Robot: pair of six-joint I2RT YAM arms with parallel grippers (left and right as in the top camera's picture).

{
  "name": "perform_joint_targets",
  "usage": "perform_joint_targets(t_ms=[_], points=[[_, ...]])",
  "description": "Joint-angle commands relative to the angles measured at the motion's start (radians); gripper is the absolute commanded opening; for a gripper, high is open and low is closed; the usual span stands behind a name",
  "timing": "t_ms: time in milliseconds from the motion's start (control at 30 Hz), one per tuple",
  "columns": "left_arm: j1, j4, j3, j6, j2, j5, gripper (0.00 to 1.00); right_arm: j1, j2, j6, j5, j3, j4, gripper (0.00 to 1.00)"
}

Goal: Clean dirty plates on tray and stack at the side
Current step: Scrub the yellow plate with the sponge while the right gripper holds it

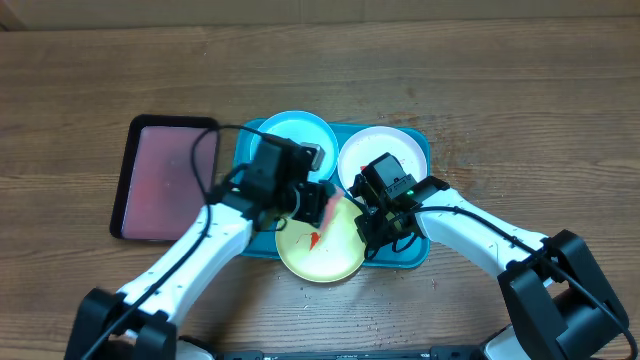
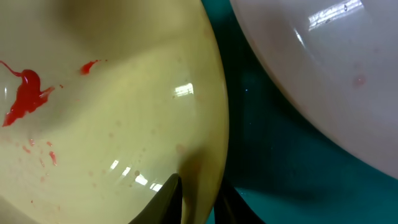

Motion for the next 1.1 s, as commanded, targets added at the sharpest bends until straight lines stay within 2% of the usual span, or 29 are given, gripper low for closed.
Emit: perform_joint_targets(t_ms=[0, 267, 467, 533, 667, 800, 867, 1067], points=[[-0.056, 0.008, 0.026, -0.236, 0.062, -0.020, 0.04, 0.005, 0.005, -0.001, 0.007, 0.027, 0.000, 0.19], [-0.147, 0.046, 0.026, -0.489, 0.158, -0.185, 0.04, 0.005, 0.005, -0.001, 0.010, 0.027, -0.002, 0.19], [-0.158, 0.002, 0.026, -0.575, 0.158, -0.407, 0.04, 0.005, 0.005, -0.001, 0.021, 0.027, -0.001, 0.19], [-0.157, -0.022, 0.026, -0.576, 0.158, -0.502, 0.04, 0.005, 0.005, -0.001, 0.022, 0.027, 0.000, 0.19], [-0.156, -0.089, 0.026, -0.573, 0.159, -0.589, 0.04, 0.005, 0.005, -0.001, 0.021, 0.027, 0.000, 0.19], [-0.157, -0.117, 0.026, -0.548, 0.158, -0.558, 0.04, 0.005, 0.005, -0.001, 0.021, 0.027, 0.000, 0.19], [-0.156, -0.111, 0.029, -0.526, 0.151, -0.493, 0.04, 0.005, 0.005, -0.001, 0.021, 0.027, -0.001, 0.19], [-0.171, -0.115, 0.069, -0.367, 0.091, -0.355, 0.04, 0.005, 0.005, -0.001, 0.021, 0.027, -0.001, 0.19]])
